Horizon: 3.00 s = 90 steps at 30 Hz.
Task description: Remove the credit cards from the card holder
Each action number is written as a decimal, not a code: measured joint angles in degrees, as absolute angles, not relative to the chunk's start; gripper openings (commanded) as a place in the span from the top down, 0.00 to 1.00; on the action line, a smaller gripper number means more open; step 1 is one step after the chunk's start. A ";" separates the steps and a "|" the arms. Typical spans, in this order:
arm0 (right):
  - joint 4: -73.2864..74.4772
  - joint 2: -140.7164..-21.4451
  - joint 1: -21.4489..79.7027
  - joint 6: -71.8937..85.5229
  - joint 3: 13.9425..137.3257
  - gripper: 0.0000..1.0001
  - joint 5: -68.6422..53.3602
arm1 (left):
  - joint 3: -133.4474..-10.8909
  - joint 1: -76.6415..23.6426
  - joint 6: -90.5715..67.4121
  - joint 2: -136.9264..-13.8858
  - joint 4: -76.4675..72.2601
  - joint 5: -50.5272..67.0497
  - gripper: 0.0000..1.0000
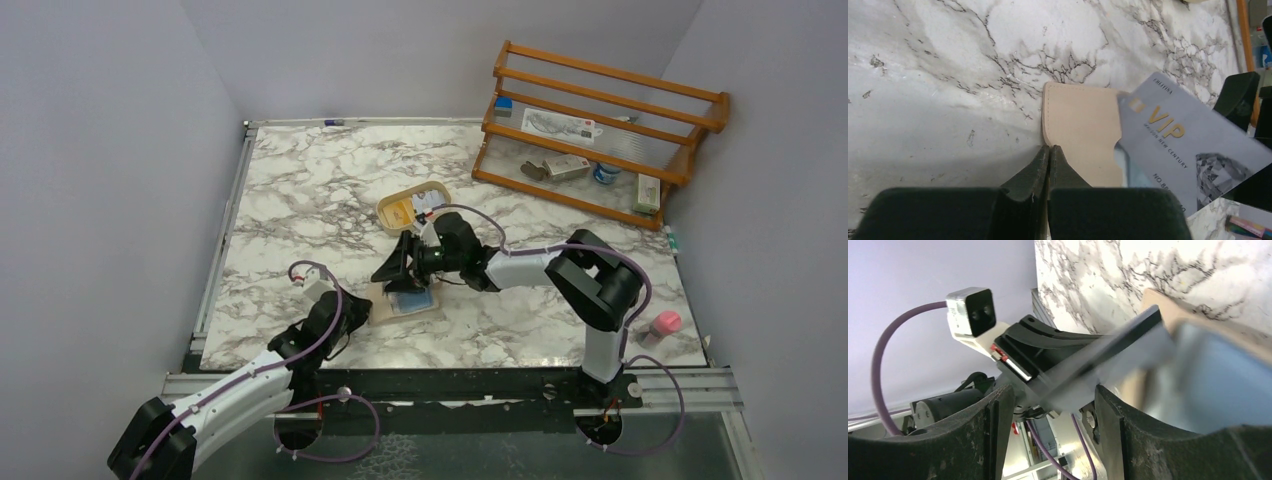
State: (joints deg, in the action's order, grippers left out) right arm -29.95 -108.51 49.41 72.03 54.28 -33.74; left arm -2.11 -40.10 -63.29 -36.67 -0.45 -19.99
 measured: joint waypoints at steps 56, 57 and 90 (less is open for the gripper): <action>-8.05 -117.80 39.81 35.07 69.28 0.36 -38.72 | -2.42 -40.14 -62.43 -39.09 -0.82 -19.97 1.00; -8.21 -118.02 39.81 35.09 69.28 0.36 -38.94 | -2.42 -40.14 -62.43 -39.44 -1.17 -19.97 1.00; -16.32 -121.95 43.46 39.24 69.28 0.70 -44.73 | -2.46 -40.14 -62.30 -40.29 -2.17 -19.94 1.00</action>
State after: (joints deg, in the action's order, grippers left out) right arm -16.32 -121.95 43.46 39.24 69.28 -44.73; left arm -2.46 -40.14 -62.30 -40.29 -2.17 -19.94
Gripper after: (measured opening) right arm 0.380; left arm 0.004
